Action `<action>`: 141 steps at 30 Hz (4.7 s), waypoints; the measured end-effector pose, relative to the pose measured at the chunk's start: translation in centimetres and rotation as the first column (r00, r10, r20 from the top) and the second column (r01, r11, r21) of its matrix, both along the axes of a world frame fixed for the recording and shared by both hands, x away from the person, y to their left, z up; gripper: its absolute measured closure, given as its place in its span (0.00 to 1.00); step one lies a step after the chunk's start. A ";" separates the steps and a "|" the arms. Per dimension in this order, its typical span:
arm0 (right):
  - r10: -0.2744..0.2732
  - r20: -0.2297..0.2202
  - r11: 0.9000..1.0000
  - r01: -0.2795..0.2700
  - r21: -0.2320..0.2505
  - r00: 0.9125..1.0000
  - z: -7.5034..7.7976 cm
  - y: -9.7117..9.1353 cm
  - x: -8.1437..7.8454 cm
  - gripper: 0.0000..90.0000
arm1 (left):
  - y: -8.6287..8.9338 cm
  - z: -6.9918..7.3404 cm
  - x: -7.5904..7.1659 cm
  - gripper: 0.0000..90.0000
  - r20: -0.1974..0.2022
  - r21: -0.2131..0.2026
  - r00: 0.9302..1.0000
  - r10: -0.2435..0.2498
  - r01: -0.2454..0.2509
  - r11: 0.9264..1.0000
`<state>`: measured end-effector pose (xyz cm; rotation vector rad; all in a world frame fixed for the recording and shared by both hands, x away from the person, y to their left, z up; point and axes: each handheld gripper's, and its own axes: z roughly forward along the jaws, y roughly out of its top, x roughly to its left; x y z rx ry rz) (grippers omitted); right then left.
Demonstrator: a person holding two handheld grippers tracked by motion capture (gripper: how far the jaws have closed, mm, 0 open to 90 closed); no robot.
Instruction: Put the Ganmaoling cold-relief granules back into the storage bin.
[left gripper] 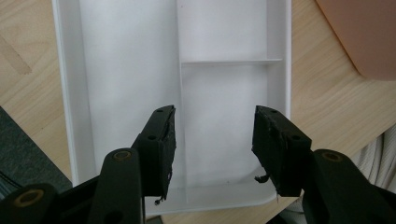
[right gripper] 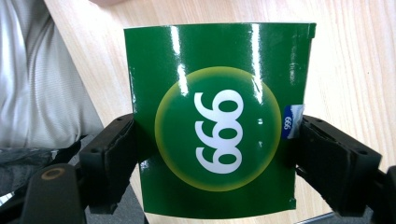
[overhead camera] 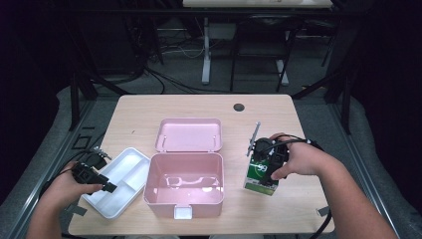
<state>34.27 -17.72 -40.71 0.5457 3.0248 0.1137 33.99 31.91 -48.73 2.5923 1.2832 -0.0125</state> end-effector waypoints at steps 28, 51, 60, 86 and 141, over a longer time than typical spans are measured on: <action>0.064 0.017 0.998 -0.064 -0.010 0.998 3.1 2.2 -0.2 0.20 | -0.1 0.0 0.0 0.55 0.001 -0.004 1.000 -0.005 0.005 1.000; 0.146 0.032 0.989 -0.145 -0.017 0.989 5.3 6.6 -0.1 0.20 | -0.1 -0.2 0.1 0.55 -0.005 -0.006 1.000 -0.008 0.008 1.000; 0.205 0.034 0.979 -0.204 -0.016 0.978 5.7 9.4 -0.3 0.20 | -0.3 -0.3 0.1 0.55 -0.008 -0.005 1.000 -0.010 0.010 1.000; 0.297 0.012 0.955 -0.297 -0.008 0.955 5.2 14.7 -0.5 0.20 | -0.2 -0.2 0.1 0.55 -0.006 -0.008 1.000 -0.013 0.013 1.000; 0.299 -0.031 0.954 -0.300 -0.022 0.954 -3.8 16.4 0.6 0.19 | -0.1 -0.3 0.2 0.55 -0.006 -0.014 1.000 -0.016 0.016 1.000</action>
